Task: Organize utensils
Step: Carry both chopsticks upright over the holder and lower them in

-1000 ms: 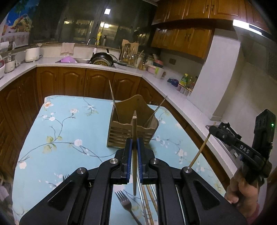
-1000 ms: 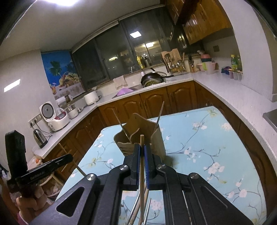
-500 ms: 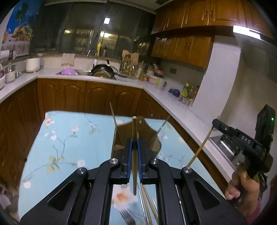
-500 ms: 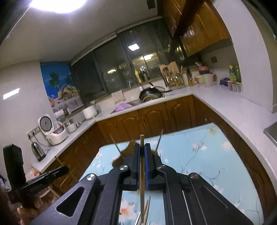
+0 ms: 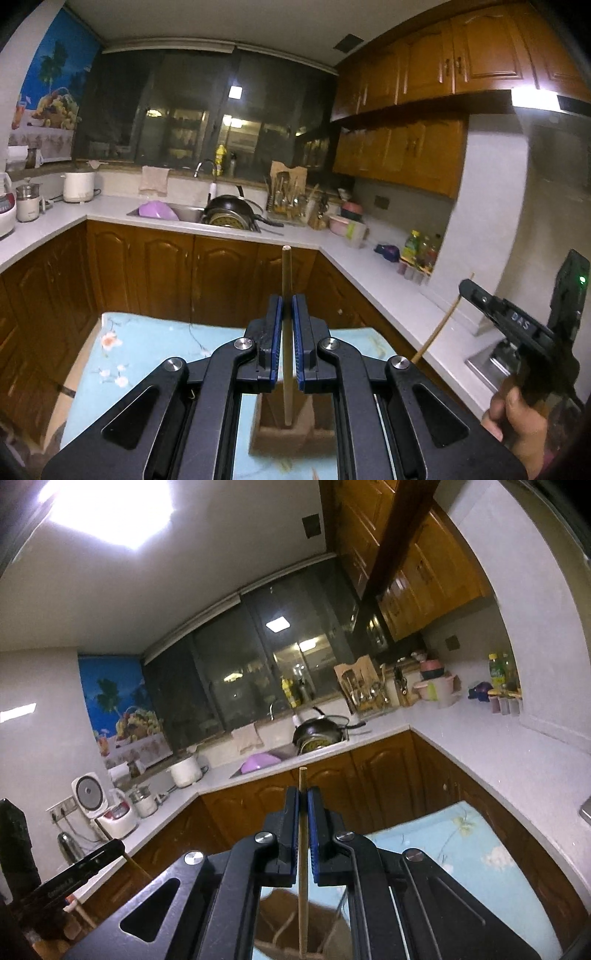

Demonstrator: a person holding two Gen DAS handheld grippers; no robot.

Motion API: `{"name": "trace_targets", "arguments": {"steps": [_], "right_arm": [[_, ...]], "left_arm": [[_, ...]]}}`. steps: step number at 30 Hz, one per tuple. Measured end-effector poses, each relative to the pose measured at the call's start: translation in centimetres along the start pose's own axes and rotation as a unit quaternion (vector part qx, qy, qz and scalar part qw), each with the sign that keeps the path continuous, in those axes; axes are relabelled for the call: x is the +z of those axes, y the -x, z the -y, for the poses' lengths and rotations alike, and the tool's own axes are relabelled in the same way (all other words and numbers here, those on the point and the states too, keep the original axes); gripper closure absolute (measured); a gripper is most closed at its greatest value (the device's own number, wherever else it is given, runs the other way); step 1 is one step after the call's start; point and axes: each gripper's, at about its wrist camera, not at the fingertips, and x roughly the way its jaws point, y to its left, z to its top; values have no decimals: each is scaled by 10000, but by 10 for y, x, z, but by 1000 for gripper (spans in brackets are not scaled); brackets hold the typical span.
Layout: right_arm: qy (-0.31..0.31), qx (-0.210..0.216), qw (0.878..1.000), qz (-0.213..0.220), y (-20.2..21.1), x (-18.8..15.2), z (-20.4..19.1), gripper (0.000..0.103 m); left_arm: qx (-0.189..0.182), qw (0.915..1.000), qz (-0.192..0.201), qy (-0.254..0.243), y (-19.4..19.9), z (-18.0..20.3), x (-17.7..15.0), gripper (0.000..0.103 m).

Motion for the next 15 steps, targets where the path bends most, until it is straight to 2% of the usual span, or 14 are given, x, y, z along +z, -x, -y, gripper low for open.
{"name": "trace_targets", "arguments": {"steps": [3, 7, 15], "right_arm": [[85, -79, 9999, 36, -13, -4, -1, 98], [200, -207, 9996, -25, -29, -23, 2, 98], [-29, -358, 9988, -328, -50, -66, 26, 98]], "left_arm": [[94, 9999, -43, 83, -23, -6, -6, 98], [211, 9992, -300, 181, -49, -14, -29, 98], [361, 9959, -777, 279, -79, -25, -73, 98]]}}
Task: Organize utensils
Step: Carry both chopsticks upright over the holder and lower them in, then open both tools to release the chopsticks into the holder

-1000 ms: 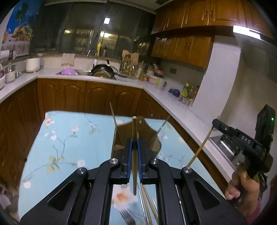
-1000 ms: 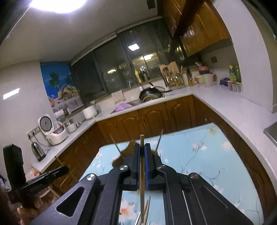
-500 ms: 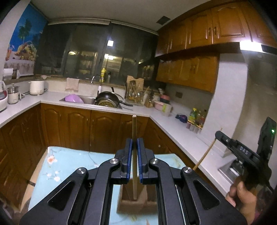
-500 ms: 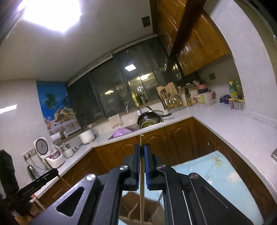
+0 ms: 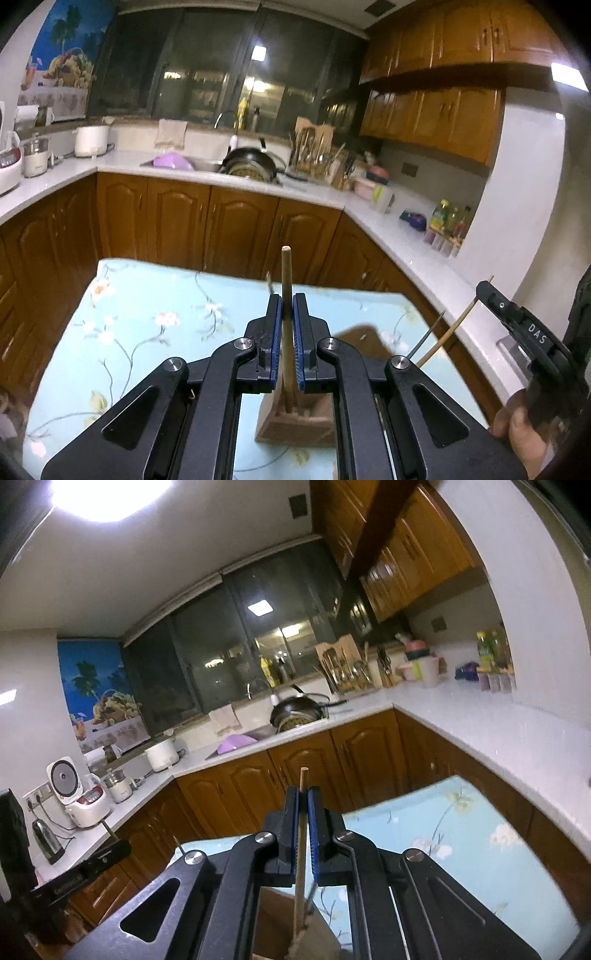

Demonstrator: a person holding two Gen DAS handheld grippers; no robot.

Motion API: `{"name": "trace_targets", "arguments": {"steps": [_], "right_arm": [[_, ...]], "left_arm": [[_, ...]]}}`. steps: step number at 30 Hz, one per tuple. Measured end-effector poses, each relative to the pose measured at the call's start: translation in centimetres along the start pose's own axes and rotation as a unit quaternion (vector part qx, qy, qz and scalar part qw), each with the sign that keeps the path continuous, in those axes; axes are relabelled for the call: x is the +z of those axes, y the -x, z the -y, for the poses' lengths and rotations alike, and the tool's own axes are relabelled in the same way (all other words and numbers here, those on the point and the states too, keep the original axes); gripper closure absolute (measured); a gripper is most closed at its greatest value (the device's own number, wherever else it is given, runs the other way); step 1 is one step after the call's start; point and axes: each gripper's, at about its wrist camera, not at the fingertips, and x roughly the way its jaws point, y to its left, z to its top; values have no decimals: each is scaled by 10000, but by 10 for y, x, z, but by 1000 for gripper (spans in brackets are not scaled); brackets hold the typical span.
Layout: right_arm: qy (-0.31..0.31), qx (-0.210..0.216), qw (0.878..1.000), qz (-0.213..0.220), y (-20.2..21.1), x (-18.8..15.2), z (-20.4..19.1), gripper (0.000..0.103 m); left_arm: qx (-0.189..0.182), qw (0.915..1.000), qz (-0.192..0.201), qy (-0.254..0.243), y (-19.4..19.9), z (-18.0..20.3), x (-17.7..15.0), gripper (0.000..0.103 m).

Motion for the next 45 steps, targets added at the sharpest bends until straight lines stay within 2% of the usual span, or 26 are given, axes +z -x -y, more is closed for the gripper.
{"name": "trace_targets", "arguments": {"steps": [3, 9, 18, 21, 23, 25, 27, 28, 29, 35, 45], "right_arm": [[-68, 2, 9998, -207, -7, -10, 6, 98], [-9, 19, 9981, -614, -20, -21, 7, 97], [-23, 29, 9974, -715, -21, -18, 7, 94], [-81, 64, 9971, -749, -21, -18, 7, 85], [-108, 101, 9973, -723, -17, -17, 9, 62], [-176, 138, 9978, -618, -8, -15, 11, 48], [-251, 179, 9980, -547, 0, -13, 14, 37], [-286, 223, 9980, -527, 4, -12, 15, 24], [-323, 291, 9978, -497, 11, -11, 16, 12], [-409, 374, 9977, -388, 46, -12, 24, 5], [-368, 206, 9979, -490, 116, -43, 37, 3]], "left_arm": [[8, 9999, -171, -18, -10, -1, -10, 98], [-4, 9998, -192, -72, -11, 0, -11, 97], [-30, 9996, -288, -4, -12, -4, -9, 96], [-55, 9995, -320, 37, -10, -6, -8, 90], [-22, 9995, -293, 73, -5, -9, -9, 72], [6, 9996, -243, 126, 1, -12, -10, 65], [83, 9996, -224, 173, 10, -14, -11, 52], [147, 9995, -200, 192, 15, -16, -12, 40], [184, 9995, -164, 201, 20, -17, -13, 32], [212, 9994, -98, 256, 54, -24, -29, 18], [284, 9984, -318, 374, 108, -31, -82, 14]]}}
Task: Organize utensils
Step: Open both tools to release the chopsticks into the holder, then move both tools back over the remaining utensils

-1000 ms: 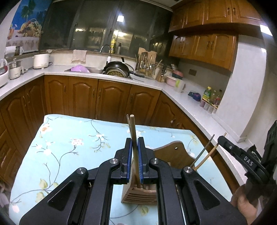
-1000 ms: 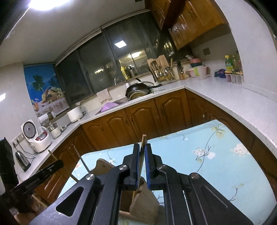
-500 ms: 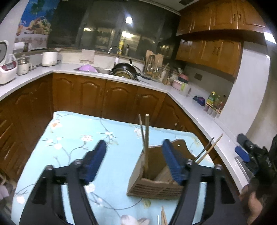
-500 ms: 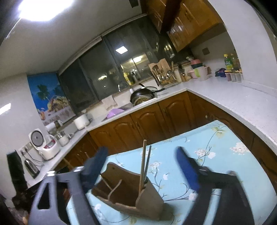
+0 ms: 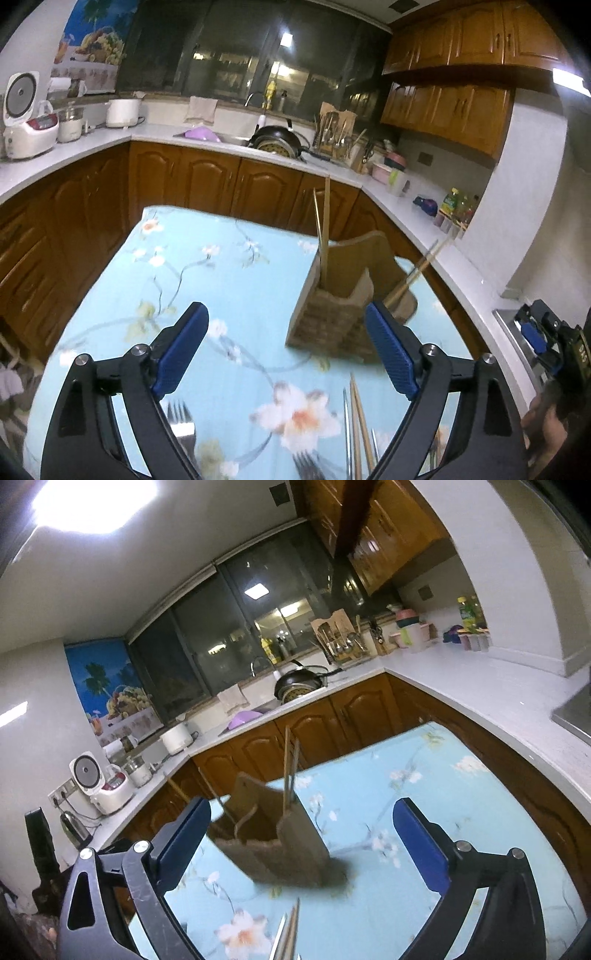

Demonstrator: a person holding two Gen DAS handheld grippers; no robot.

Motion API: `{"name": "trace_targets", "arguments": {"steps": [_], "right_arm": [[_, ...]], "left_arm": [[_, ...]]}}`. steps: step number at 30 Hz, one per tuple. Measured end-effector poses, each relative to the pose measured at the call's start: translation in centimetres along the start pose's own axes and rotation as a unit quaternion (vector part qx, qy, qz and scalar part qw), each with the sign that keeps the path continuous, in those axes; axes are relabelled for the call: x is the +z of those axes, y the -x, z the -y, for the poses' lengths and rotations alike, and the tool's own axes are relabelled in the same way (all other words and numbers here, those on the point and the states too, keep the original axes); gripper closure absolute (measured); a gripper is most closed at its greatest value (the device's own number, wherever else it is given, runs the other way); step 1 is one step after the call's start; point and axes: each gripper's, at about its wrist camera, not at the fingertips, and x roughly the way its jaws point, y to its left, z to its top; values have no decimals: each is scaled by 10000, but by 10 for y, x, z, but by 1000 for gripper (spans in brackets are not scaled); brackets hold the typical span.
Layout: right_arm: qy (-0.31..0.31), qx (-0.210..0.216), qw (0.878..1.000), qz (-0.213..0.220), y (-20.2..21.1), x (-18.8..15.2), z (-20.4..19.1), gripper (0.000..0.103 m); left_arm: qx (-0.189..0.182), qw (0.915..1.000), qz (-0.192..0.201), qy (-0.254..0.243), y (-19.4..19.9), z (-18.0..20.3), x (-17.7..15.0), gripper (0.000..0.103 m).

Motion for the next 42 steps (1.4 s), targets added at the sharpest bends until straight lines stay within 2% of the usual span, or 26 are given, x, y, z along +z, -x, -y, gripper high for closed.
{"name": "trace_targets", "arguments": {"steps": [9, 14, 21, 26, 37, 42], "right_arm": [[85, -373, 9989, -277, 48, -51, 14, 3], [148, -573, 9970, -498, 59, -79, 22, 3], [81, -769, 9933, -864, 61, -110, 38, 3], [85, -827, 9920, -946, 60, -115, 42, 3], [236, -925, 9894, -1097, 48, -112, 43, 4], [340, -1004, 9871, -1198, 38, -107, 42, 13]], "left_arm": [[44, 9992, -389, 22, 21, -2, -59, 14], [32, 9979, -627, 131, 23, -5, -83, 14], [22, 9963, -854, 44, 23, 1, -103, 14], [-18, 9949, -1004, -10, 18, 9, -110, 14], [-61, 9915, -1273, -254, -1, 27, -105, 14], [36, 9876, -1466, -558, -19, 41, -103, 16]]}}
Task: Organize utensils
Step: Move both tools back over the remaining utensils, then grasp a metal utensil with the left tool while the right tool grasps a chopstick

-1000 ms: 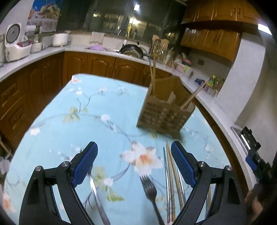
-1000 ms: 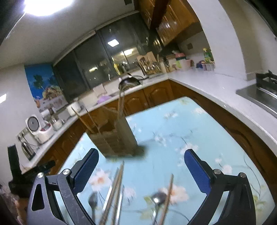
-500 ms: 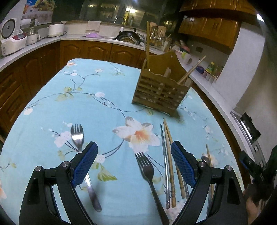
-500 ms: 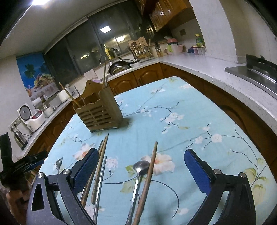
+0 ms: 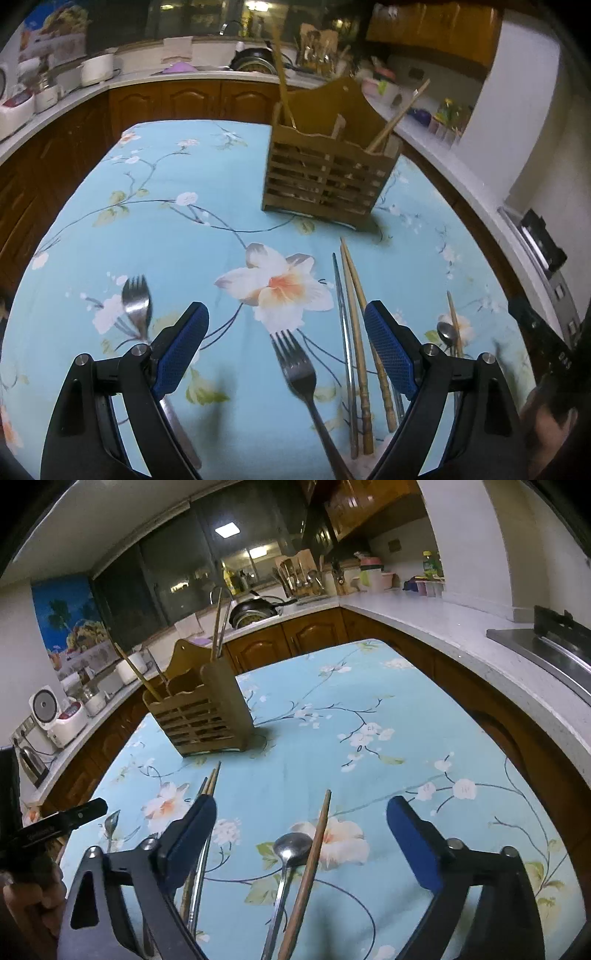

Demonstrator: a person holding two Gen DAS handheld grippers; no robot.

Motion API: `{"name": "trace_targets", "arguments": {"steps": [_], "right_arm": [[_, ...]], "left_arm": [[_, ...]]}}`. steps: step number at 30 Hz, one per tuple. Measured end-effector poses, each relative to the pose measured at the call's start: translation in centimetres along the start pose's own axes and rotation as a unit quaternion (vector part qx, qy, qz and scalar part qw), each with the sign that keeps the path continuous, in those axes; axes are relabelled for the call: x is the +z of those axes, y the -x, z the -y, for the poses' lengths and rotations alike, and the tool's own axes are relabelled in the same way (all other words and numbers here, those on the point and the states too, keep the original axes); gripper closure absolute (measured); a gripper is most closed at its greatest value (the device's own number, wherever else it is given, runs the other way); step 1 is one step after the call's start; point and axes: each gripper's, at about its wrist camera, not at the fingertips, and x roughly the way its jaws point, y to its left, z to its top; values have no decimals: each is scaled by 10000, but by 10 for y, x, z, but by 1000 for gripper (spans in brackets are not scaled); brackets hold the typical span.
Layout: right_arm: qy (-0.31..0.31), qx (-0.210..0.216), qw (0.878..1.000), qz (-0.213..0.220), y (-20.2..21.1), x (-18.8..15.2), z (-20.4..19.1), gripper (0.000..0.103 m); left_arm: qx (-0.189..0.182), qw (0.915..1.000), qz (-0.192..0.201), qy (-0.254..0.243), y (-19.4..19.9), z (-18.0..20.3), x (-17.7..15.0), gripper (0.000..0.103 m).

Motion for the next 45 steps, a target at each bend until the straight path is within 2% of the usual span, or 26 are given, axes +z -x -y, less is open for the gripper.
{"name": "trace_targets", "arguments": {"steps": [10, 16, 20, 25, 28, 31, 33, 35, 37, 41, 45], "right_arm": [[24, -144, 9986, -511, -36, 7, 6, 41], [12, -204, 9965, -817, -58, 4, 12, 54], [25, -237, 9949, -982, -70, 2, 15, 67], [56, -283, 9931, -1139, -84, 1, 19, 76], [80, -347, 9908, -1304, -95, -2, 21, 78], [335, -529, 9900, -1261, -98, -3, 14, 81], [484, -605, 9890, -1256, -101, -3, 9, 82], [629, -686, 9879, -1237, -103, -3, 5, 89], [679, -698, 9877, -1225, -104, -3, 4, 94], [542, -575, 9892, -1236, -101, -1, 9, 96], [100, -233, 9918, -1252, -96, 1, 19, 98]], "left_arm": [[-144, 9978, -597, -251, -49, 18, 17, 35], [-186, 9959, -795, -396, -76, 30, 24, 41], [-184, 9940, -960, -497, -95, 37, 26, 51], [-119, 9914, -1143, -633, -117, 42, 27, 62], [18, 9907, -1069, -844, -121, 49, 26, 64], [120, 9898, -1028, -977, -123, 54, 25, 64], [232, 9884, -974, -1141, -124, 60, 24, 69], [204, 9873, -947, -1263, -124, 64, 22, 85], [145, 9863, -960, -1336, -123, 67, 22, 96], [-27, 9883, -966, -1182, -122, 63, 23, 97], [-309, 9917, -906, -854, -108, 49, 29, 98]]}}
